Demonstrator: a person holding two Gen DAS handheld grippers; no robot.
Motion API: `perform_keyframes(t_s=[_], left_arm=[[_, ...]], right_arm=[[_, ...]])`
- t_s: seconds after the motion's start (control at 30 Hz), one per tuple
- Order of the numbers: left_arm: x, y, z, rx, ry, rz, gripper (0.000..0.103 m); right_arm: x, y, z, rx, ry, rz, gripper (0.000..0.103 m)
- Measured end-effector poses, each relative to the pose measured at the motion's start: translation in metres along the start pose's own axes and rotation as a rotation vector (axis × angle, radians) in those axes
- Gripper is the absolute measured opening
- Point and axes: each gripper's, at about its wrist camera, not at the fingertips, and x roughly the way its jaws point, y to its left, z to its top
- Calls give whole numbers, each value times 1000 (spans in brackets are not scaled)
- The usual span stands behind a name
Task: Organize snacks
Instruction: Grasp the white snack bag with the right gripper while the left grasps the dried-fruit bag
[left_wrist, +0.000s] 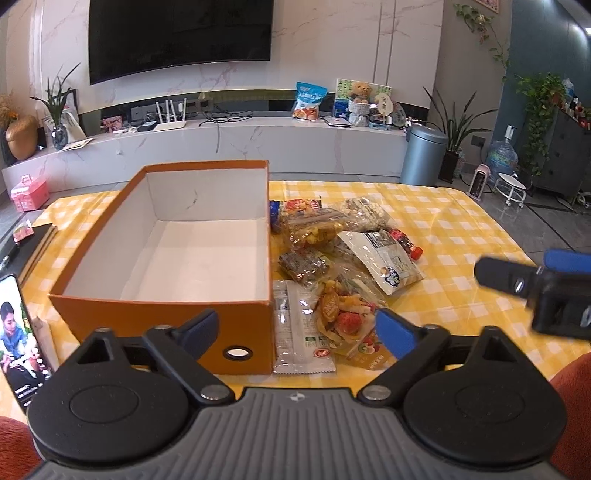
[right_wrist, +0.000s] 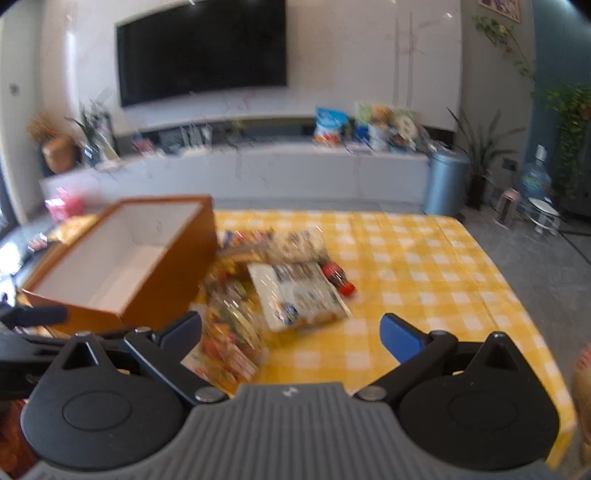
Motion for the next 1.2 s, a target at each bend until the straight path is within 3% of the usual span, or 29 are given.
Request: perform_keyframes(t_s=[0.03, 0.1, 0.13, 0.2, 0.27, 0.4, 0.43, 0.63, 0.87, 1.07, 1.2], left_arm=[[3, 0, -1, 4, 12, -12, 93], [9, -1, -3, -10, 46, -70, 70], [12, 0, -3, -24, 70, -107, 68], [19, 0, -2, -70, 111, -173, 67], [26, -3, -1, -88, 119, -210, 67], [42, -11, 7, -135, 138, -224, 67], [46, -14, 10, -144, 143, -218, 67], [69, -33, 23, -148, 146, -153, 84], [101, -51, 21, -62, 202, -32, 85], [119, -60, 17, -19, 255, 17, 87], [129, -71, 14, 65, 273, 75, 87]], right_arm=[[-1, -4, -1, 10, -20, 24, 100], [1, -14, -1, 40, -32, 32, 100], [5, -18, -1, 51, -19, 16, 100], [13, -25, -1, 58, 14, 13, 81], [23, -32, -2, 79, 49, 17, 69], [46, -38, -8, 87, 120, 31, 44], [52, -40, -10, 91, 134, 40, 42], [88, -52, -11, 117, 185, 64, 40], [121, -76, -10, 183, 213, 33, 40], [122, -83, -10, 226, 212, 46, 42], [124, -81, -11, 220, 224, 50, 42]])
